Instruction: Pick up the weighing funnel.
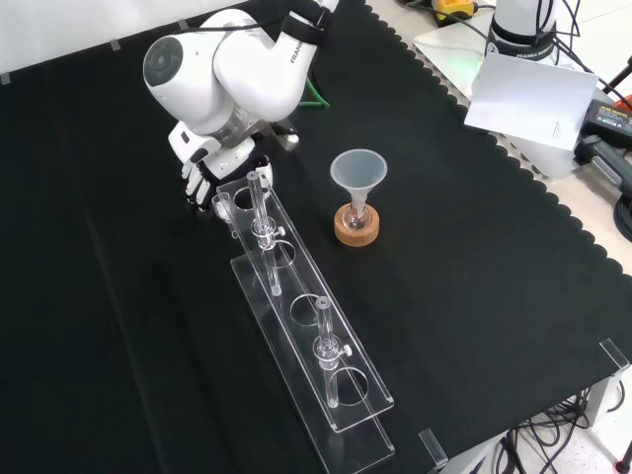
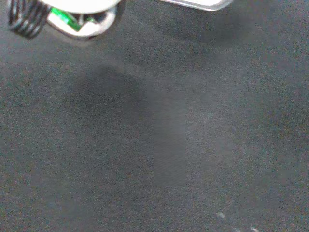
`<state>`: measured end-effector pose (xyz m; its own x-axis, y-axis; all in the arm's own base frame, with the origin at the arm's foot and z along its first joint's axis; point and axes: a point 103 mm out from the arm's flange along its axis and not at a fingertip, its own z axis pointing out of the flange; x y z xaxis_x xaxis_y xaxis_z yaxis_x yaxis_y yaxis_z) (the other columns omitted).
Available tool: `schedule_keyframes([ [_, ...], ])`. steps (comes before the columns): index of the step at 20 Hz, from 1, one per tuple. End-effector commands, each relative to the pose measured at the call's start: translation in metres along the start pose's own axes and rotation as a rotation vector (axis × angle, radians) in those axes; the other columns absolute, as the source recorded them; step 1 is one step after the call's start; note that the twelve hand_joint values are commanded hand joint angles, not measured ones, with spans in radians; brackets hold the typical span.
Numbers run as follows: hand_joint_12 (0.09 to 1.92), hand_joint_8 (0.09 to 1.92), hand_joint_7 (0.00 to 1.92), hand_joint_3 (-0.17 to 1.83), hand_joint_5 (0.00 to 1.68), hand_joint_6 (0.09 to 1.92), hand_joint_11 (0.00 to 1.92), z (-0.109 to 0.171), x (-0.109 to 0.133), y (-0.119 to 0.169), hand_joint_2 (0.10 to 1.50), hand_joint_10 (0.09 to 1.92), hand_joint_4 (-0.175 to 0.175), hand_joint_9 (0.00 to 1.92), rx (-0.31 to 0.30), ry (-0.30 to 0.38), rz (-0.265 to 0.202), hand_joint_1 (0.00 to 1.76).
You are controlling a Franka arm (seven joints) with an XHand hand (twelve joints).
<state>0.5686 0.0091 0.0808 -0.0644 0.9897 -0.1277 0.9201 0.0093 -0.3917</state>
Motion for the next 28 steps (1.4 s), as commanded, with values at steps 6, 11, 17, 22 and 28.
schedule_keyframes([
  [6, 1.25, 0.68, 0.43, 0.61, 0.59, 0.53, 0.52, 0.0036, -0.0193, -0.0009, 0.58, 0.53, -0.023, 0.69, -0.026, 0.011, -0.003, 0.93],
  [11, 1.24, 0.68, 0.43, 0.61, 0.59, 0.55, 0.53, 0.0046, -0.0185, 0.0005, 0.58, 0.54, -0.023, 0.69, -0.049, 0.011, -0.012, 0.93],
  [17, 1.24, 0.68, 0.44, 0.62, 0.61, 0.57, 0.55, 0.0056, -0.0157, 0.0023, 0.58, 0.54, -0.02, 0.69, -0.046, 0.011, -0.019, 0.94],
  [22, 1.23, 0.68, 0.45, 0.62, 0.63, 0.59, 0.55, 0.0071, -0.0123, 0.0052, 0.58, 0.54, -0.016, 0.7, -0.039, 0.001, -0.02, 0.95],
  [28, 1.22, 0.68, 0.45, 0.62, 0.66, 0.62, 0.56, 0.0093, -0.0118, 0.0063, 0.58, 0.54, -0.01, 0.7, -0.04, -0.005, -0.021, 0.95],
])
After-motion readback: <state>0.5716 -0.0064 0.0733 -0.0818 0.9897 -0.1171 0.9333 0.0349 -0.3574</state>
